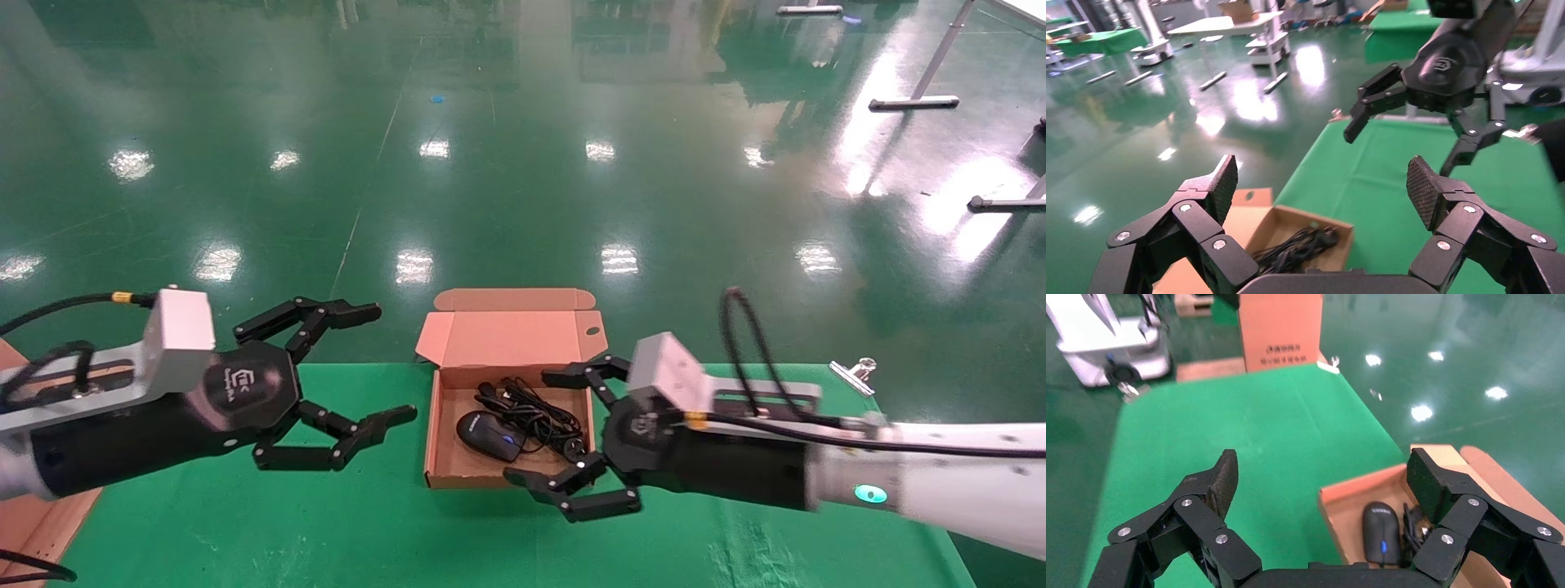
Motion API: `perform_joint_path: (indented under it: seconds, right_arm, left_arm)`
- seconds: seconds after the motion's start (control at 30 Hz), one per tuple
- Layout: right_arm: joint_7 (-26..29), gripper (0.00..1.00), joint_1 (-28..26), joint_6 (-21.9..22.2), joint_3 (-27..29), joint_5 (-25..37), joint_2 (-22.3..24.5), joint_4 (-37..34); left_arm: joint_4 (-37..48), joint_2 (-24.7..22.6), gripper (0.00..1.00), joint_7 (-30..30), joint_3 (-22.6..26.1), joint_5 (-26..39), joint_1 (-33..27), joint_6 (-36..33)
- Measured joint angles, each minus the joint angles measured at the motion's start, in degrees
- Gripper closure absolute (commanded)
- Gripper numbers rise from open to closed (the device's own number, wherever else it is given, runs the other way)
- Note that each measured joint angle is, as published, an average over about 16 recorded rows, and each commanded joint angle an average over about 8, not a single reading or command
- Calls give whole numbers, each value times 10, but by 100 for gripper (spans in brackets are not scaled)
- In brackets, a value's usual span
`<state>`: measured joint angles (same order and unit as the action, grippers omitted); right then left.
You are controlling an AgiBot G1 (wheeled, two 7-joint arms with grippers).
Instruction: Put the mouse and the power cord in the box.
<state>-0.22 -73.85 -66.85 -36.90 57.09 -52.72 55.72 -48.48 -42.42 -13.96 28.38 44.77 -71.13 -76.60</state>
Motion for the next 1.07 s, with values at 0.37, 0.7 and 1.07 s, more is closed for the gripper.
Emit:
perform_joint_path:
  seconds: [0.37,0.7,1.07]
  right_arm:
    - [49,0,55,-85,94,-69,80,80]
    - [92,0,103,-158,175,-128,149,150]
    - [112,0,129,-197,219,-160,185,187]
  left_arm:
    - [-113,33,0,111,-56,-13,43,-41]
    - [-211,62,0,207,-104,-24,80,-76]
    - [-263,78,0,254,-129,-31,100,-95]
